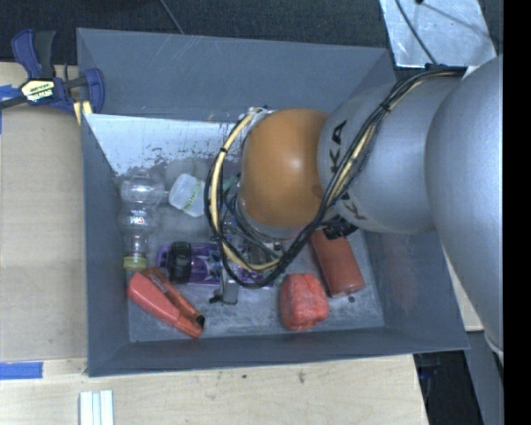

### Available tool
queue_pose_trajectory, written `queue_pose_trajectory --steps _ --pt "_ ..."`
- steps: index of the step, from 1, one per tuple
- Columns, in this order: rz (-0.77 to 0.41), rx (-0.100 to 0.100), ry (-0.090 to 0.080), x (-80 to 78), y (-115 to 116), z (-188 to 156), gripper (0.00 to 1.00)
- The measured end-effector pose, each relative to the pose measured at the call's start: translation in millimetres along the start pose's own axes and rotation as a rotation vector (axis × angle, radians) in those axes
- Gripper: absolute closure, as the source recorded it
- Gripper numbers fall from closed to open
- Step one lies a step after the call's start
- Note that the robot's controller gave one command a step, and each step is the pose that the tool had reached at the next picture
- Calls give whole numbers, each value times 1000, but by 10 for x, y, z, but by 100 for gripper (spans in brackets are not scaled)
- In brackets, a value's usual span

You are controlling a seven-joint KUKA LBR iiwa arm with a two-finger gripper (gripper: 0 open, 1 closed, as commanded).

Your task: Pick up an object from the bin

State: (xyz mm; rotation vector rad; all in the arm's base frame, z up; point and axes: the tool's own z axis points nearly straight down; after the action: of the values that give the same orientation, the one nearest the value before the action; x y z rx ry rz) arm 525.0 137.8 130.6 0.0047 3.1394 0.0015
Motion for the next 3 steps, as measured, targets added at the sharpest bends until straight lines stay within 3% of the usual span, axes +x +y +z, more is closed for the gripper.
queue_pose_trajectory --steps 1,2,3 --pt "0 0 0 0 0 0 0" --pt "-99 1 2 -439 225 575 100" --pt "-98 0 2 -439 225 574 100"
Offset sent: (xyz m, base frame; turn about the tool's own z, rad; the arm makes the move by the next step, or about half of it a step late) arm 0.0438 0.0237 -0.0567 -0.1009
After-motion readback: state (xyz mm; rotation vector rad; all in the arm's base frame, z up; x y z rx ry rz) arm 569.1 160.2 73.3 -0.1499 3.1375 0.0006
